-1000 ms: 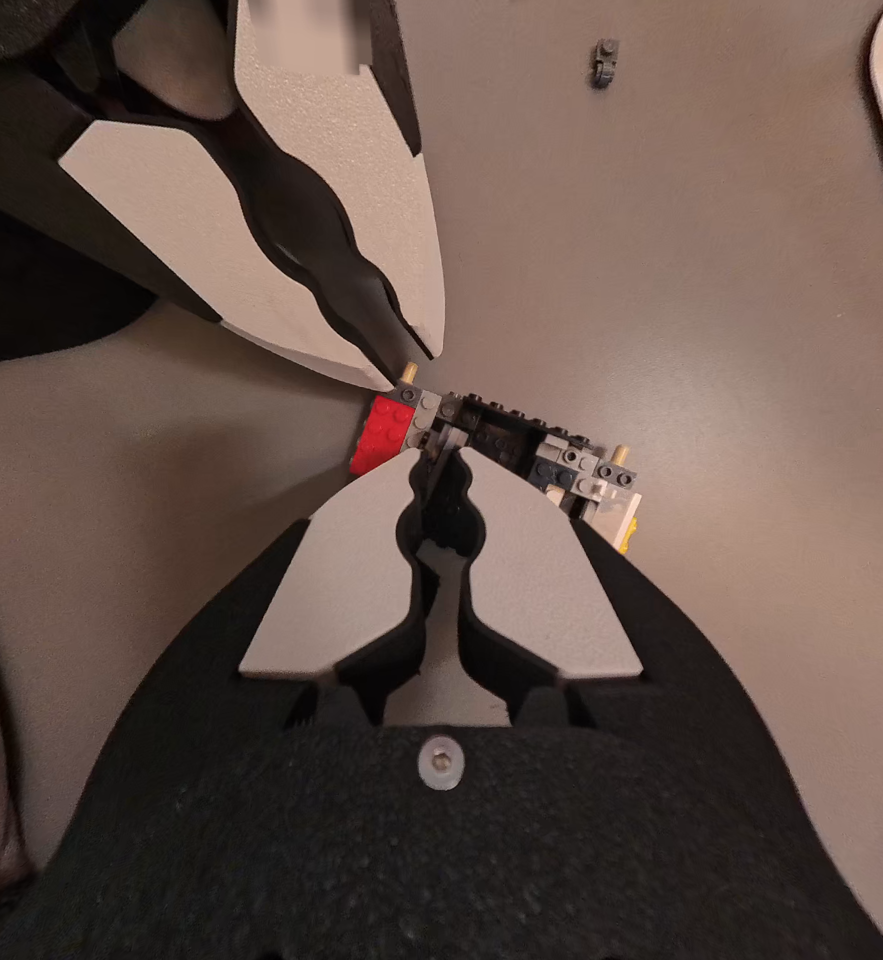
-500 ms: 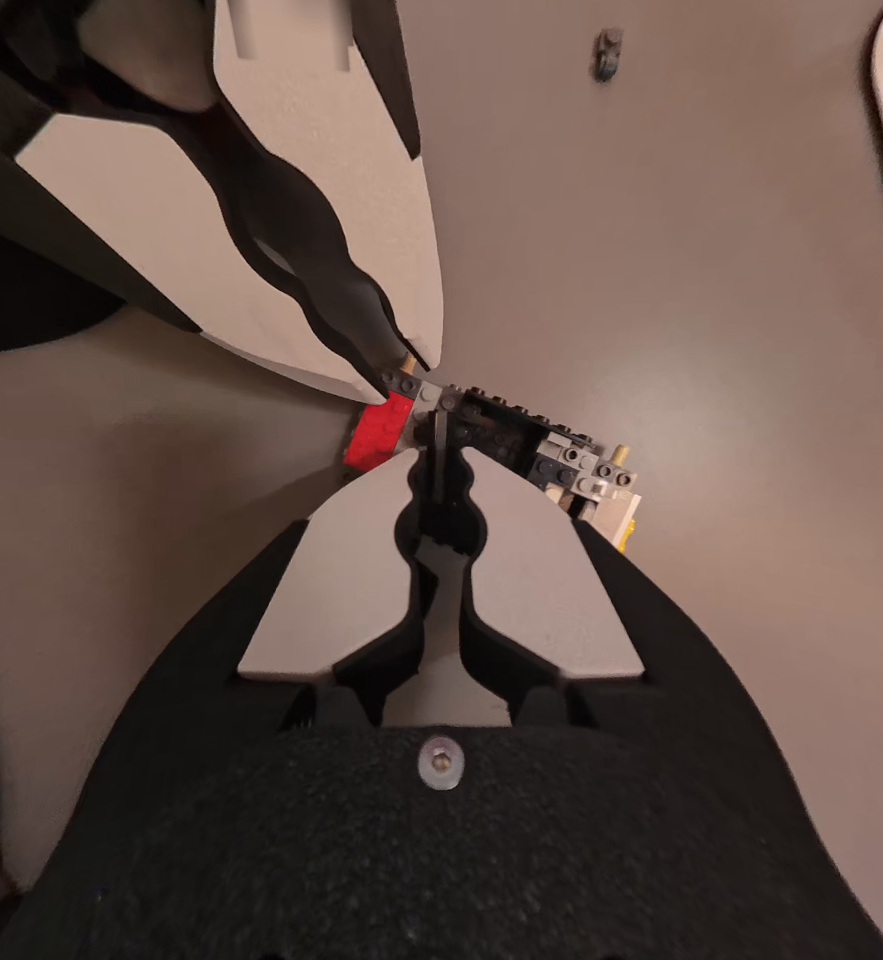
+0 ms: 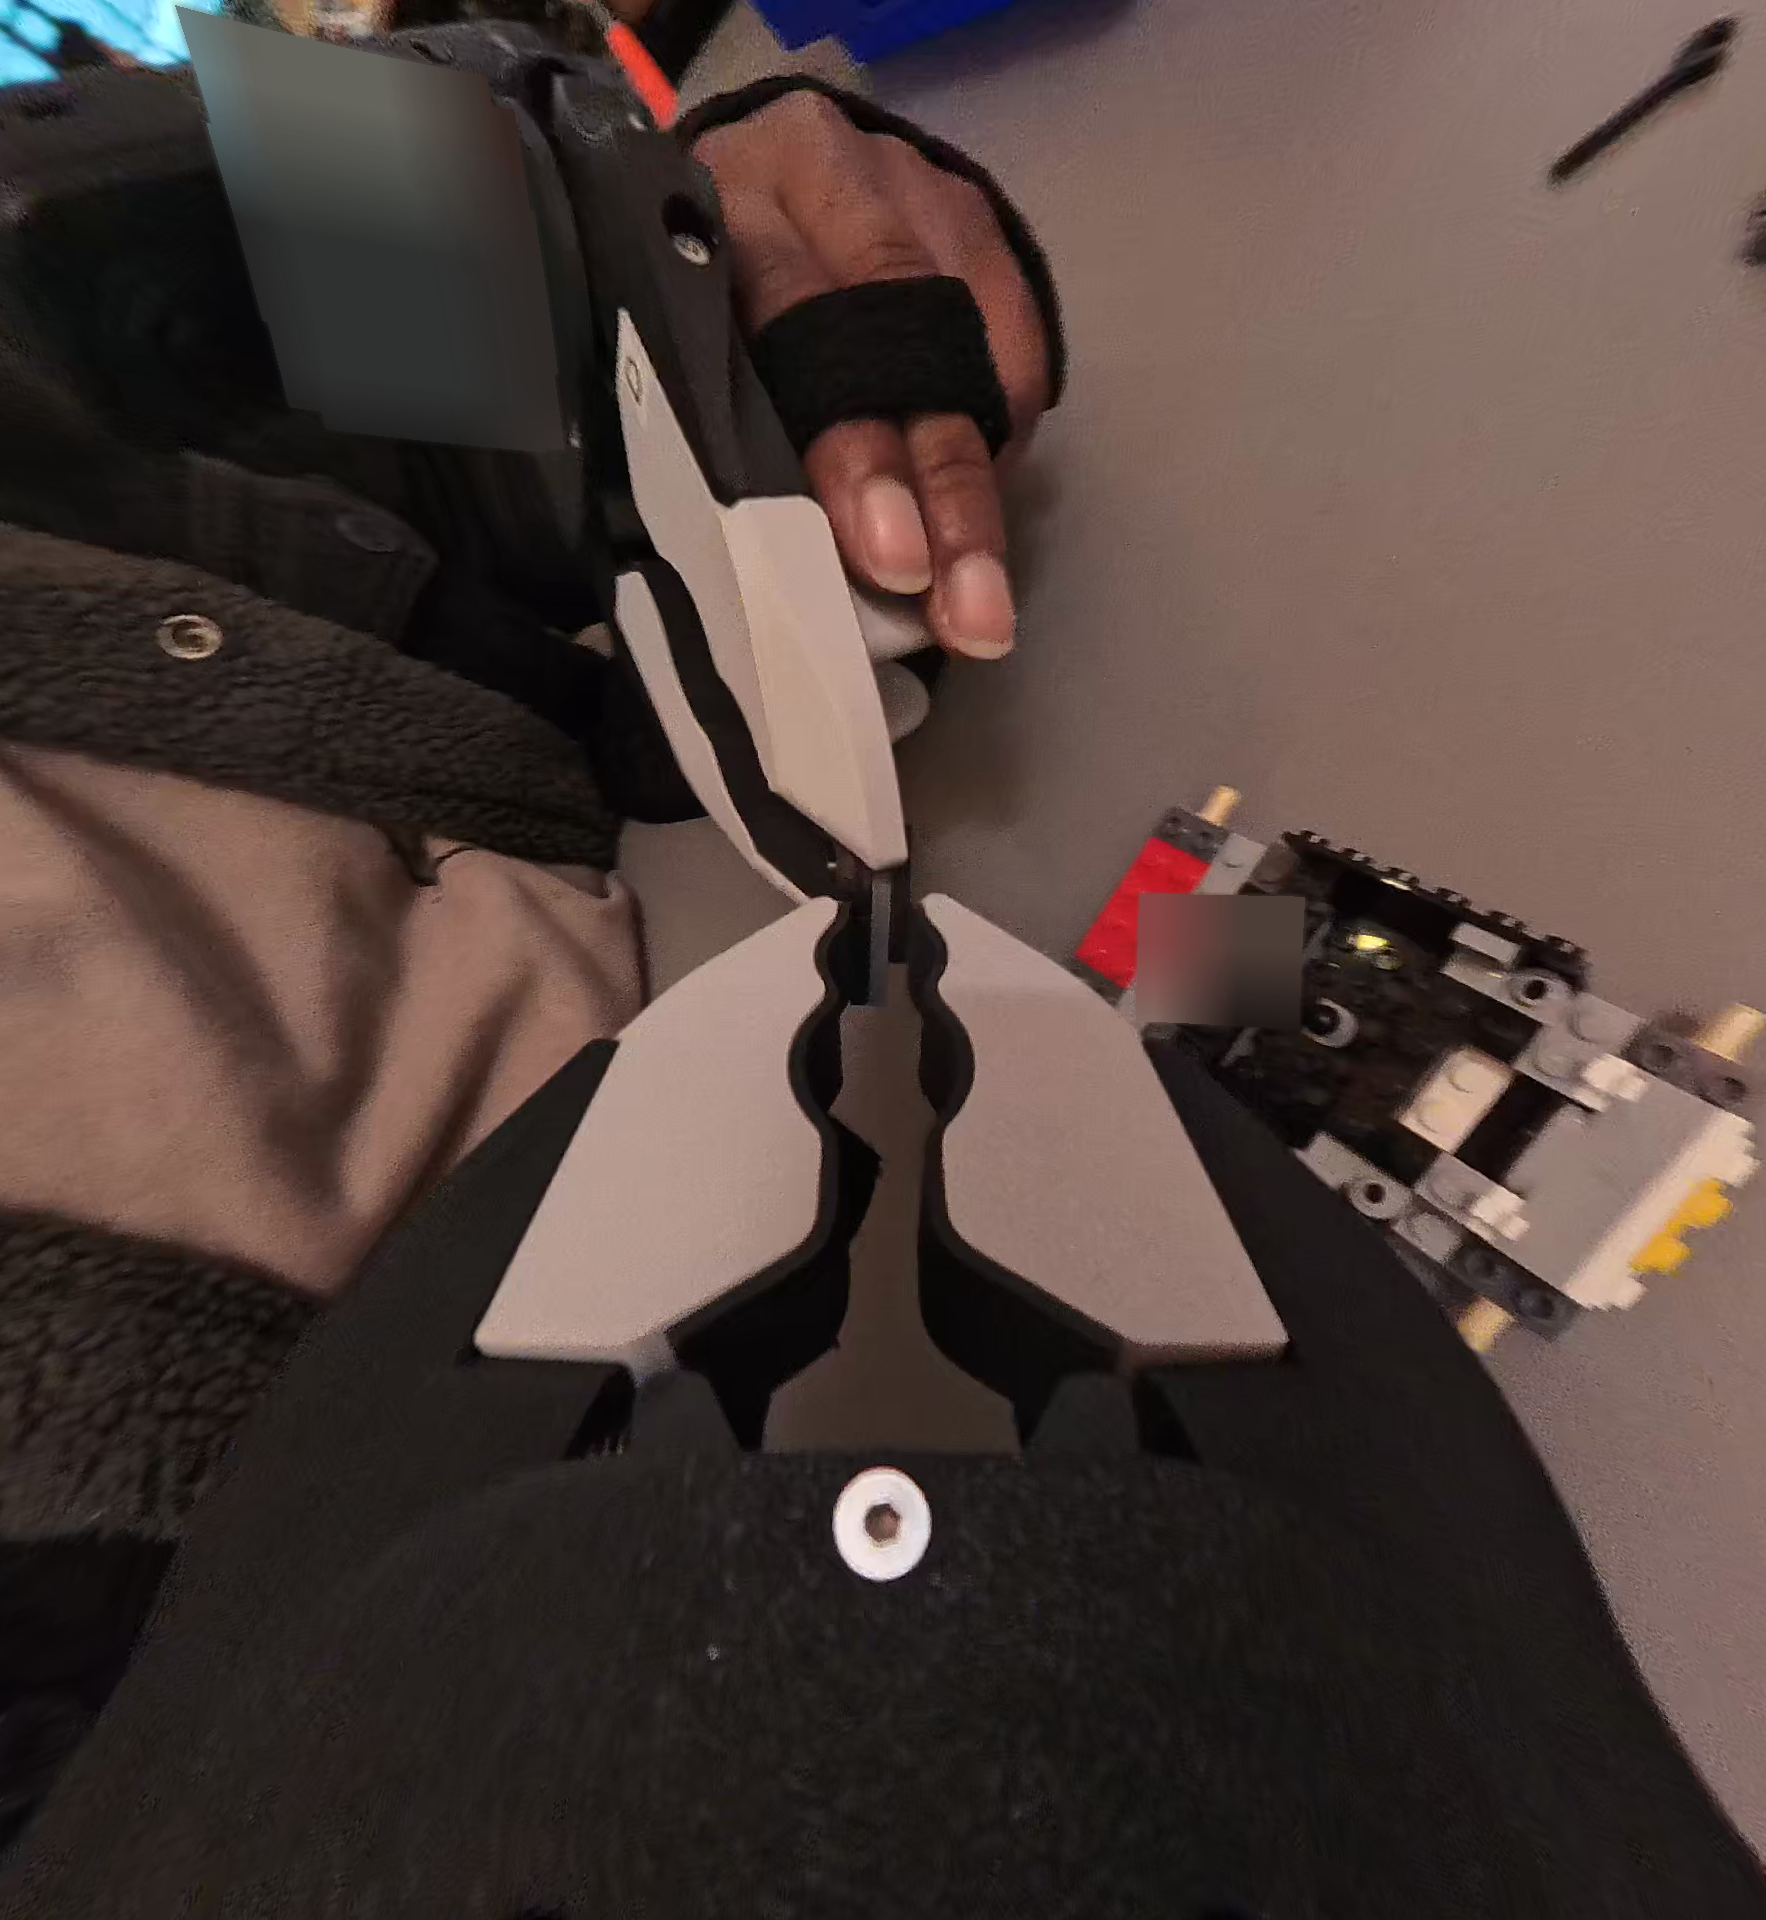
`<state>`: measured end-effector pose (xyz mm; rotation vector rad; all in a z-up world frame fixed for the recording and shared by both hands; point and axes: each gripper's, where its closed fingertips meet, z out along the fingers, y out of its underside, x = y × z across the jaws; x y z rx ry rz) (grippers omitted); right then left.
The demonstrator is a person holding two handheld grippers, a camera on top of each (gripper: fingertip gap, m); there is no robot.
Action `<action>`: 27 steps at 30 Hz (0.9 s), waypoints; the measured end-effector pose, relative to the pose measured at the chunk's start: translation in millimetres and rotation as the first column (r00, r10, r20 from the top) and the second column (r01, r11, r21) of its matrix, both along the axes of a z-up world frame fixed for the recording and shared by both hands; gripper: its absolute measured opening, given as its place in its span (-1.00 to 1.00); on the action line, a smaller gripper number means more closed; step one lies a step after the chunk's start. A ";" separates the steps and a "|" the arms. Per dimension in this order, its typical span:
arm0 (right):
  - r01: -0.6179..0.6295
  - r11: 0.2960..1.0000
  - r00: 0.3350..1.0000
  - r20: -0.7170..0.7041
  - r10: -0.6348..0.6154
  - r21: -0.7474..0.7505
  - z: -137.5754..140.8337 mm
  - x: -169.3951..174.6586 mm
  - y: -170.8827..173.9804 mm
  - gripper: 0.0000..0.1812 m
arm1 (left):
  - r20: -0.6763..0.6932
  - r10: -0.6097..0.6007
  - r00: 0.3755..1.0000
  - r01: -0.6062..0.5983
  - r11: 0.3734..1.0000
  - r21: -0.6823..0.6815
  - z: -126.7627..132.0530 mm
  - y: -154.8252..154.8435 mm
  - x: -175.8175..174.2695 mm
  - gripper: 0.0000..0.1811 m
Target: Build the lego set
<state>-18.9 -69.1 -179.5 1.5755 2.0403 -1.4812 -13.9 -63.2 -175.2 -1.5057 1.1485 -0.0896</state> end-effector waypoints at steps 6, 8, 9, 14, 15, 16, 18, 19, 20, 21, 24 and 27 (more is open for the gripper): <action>-0.038 0.996 0.999 -0.006 0.038 -0.079 6.9 3.5 -4.1 -0.89 | -0.012 -0.012 1.000 0.012 1.000 -0.005 3.2 -4.7 3.9 -0.89; 0.010 0.999 0.998 -0.055 -0.012 -0.039 11.6 -0.8 4.5 -0.84 | 0.050 -0.016 0.999 0.019 0.998 -0.067 3.8 -5.8 2.0 -0.85; 0.037 0.999 0.996 -0.085 -0.035 0.012 12.7 -2.2 9.6 -0.79 | 0.094 -0.002 0.996 0.013 0.994 -0.108 3.7 -4.2 -1.1 -0.91; 0.091 0.931 0.968 -0.250 0.000 0.353 11.5 0.2 13.2 -0.73 | 0.292 0.005 0.957 0.109 0.922 -0.372 -11.2 -6.9 -6.1 -0.91; 0.083 0.909 0.966 -0.256 0.026 0.408 8.2 1.3 9.6 -0.73 | 0.304 0.000 0.953 0.126 0.910 -0.395 -13.6 -8.2 -5.2 -0.91; 0.079 0.882 0.967 -0.251 0.046 0.464 3.2 1.3 7.6 -0.73 | 0.310 -0.006 0.951 0.141 0.900 -0.413 -15.7 -9.6 -3.6 -0.91; 0.050 0.835 0.969 -0.229 0.093 0.547 -7.0 1.9 1.8 -0.74 | 0.295 -0.007 0.956 0.138 0.894 -0.427 -19.3 -10.0 -1.7 -0.91; 0.034 0.821 0.972 -0.210 0.105 0.570 -11.6 2.0 -1.1 -0.75 | 0.285 -0.009 0.959 0.136 0.893 -0.429 -20.7 -10.3 -0.8 -0.91; 0.027 0.806 0.976 -0.189 0.106 0.592 -16.1 1.0 -1.5 -0.76 | 0.282 -0.015 0.959 0.141 0.892 -0.430 -21.2 -11.2 0.5 -0.91; 0.015 0.799 0.978 -0.175 0.113 0.601 -19.2 0.2 -2.9 -0.78 | 0.278 -0.023 0.960 0.146 0.891 -0.430 -21.5 -12.3 1.7 -0.91; -0.016 0.799 0.982 -0.141 0.126 0.601 -24.5 -0.8 -6.5 -0.88 | 0.239 -0.023 0.971 0.126 0.896 -0.425 -24.7 -12.4 0.7 -0.91; 0.012 0.811 0.984 -0.151 0.095 0.585 -23.7 -4.0 -4.0 -0.91 | 0.243 -0.003 0.970 0.106 0.905 -0.412 -22.4 -9.5 -2.7 -0.91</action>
